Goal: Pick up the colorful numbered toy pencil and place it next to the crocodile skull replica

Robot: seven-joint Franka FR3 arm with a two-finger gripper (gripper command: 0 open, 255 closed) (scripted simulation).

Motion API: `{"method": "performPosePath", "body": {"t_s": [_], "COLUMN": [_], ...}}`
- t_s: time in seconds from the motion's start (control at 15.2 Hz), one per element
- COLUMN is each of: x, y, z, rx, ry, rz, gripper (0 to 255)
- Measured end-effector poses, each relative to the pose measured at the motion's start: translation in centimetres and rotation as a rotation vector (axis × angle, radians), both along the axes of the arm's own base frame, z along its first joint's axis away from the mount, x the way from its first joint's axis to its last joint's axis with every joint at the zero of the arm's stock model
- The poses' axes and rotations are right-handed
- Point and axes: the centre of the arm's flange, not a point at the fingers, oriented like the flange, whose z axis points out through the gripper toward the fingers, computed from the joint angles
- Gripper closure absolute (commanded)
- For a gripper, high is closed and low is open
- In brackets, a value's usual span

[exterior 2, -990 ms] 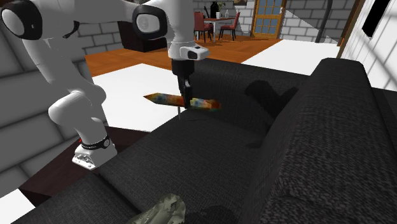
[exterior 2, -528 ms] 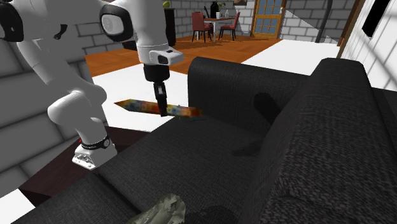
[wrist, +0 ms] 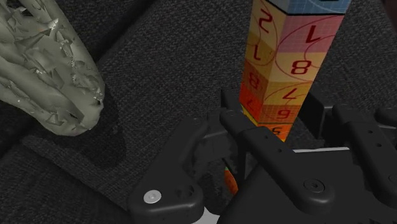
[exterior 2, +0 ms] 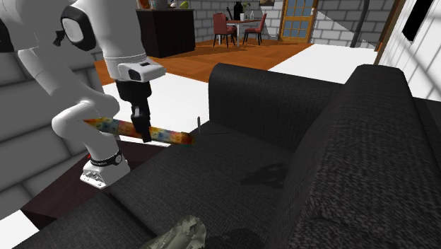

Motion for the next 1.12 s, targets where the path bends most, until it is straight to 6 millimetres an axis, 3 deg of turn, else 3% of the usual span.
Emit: {"method": "performPosePath", "body": {"t_s": [0.33,1.12], "x": [-4.6,-5.0], "y": [-4.5,-5.4], "z": [-0.1,-6.2], "rx": [0.0,0.0], "ry": [0.0,0.001], "rz": [0.0,0.001], "gripper": [255,255]}}
